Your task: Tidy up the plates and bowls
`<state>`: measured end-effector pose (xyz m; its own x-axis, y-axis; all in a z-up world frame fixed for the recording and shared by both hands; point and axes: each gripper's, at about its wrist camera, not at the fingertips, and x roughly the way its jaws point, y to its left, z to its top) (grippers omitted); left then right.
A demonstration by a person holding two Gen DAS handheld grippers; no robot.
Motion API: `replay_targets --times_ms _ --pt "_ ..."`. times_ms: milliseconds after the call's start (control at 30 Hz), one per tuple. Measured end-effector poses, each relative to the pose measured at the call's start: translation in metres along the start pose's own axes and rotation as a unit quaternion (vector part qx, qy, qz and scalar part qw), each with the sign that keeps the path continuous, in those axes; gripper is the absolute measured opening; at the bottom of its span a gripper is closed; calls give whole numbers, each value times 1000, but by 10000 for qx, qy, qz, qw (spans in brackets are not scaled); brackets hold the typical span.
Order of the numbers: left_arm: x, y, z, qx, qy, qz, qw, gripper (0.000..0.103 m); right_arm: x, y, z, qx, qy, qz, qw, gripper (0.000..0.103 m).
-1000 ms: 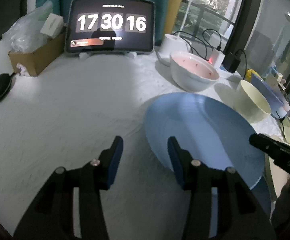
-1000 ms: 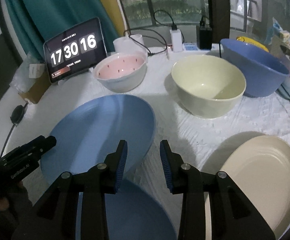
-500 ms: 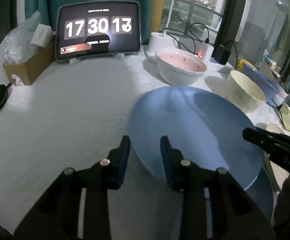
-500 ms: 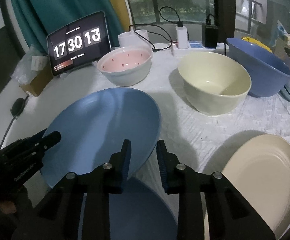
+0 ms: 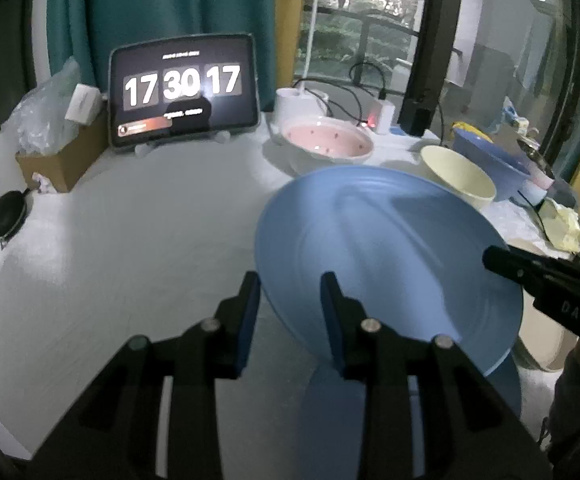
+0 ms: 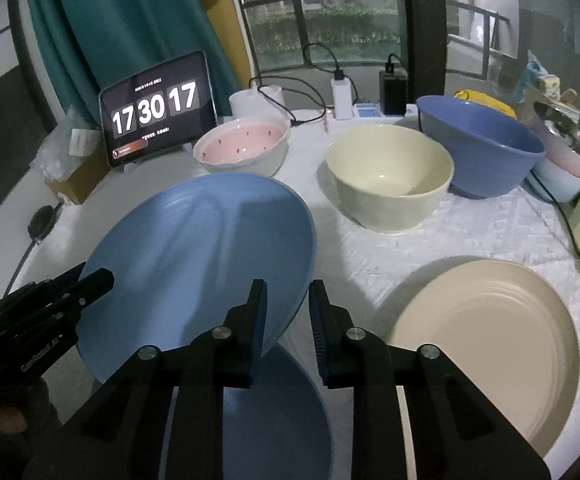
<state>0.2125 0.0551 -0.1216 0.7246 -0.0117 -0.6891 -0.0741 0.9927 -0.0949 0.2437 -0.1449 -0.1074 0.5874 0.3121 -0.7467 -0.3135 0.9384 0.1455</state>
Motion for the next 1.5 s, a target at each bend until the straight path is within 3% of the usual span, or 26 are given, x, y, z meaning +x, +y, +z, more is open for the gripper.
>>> replay_targets --times_ms 700,1500 --pt "-35 -67 -9 509 -162 -180 9984 32 -55 -49 -28 395 -375 -134 9984 23" --pt "-23 -172 -26 1272 129 -413 9909 32 -84 -148 -64 1048 -527 -373 9924 23"
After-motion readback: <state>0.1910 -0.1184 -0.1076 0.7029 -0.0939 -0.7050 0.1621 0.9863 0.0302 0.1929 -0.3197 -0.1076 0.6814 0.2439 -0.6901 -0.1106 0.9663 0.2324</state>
